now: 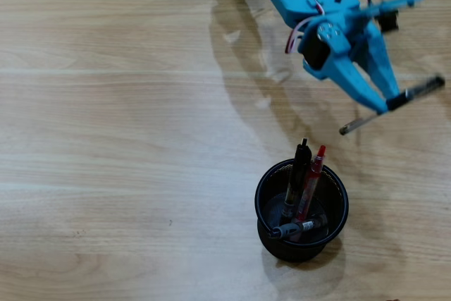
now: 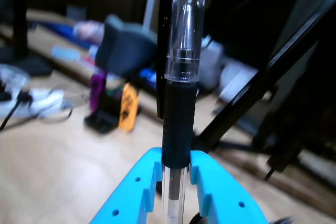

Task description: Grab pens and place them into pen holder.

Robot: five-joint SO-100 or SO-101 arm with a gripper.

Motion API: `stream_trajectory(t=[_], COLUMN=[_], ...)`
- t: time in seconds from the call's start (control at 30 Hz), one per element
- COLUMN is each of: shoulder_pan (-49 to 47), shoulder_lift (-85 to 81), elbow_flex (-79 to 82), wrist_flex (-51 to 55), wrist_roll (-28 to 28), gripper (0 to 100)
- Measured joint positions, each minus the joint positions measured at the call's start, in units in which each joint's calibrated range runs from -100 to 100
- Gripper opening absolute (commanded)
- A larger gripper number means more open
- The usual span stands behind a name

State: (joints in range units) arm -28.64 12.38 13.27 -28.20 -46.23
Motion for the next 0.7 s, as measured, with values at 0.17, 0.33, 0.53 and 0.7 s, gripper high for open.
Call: stream_trajectory(t=[0.17, 0.33, 0.53, 0.7], shoulder_pan=[4.0, 7.7, 12.1, 14.1], shoulder_lift=[-0.9, -1.0, -0.9, 0.9], elbow_flex=[-1.1, -7.0, -9.3, -13.5], wrist_flex=[-7.3, -7.7, -6.7, 0.0], wrist_roll=[0.0, 0.0, 0.0, 0.0], gripper=[2, 2, 2, 2])
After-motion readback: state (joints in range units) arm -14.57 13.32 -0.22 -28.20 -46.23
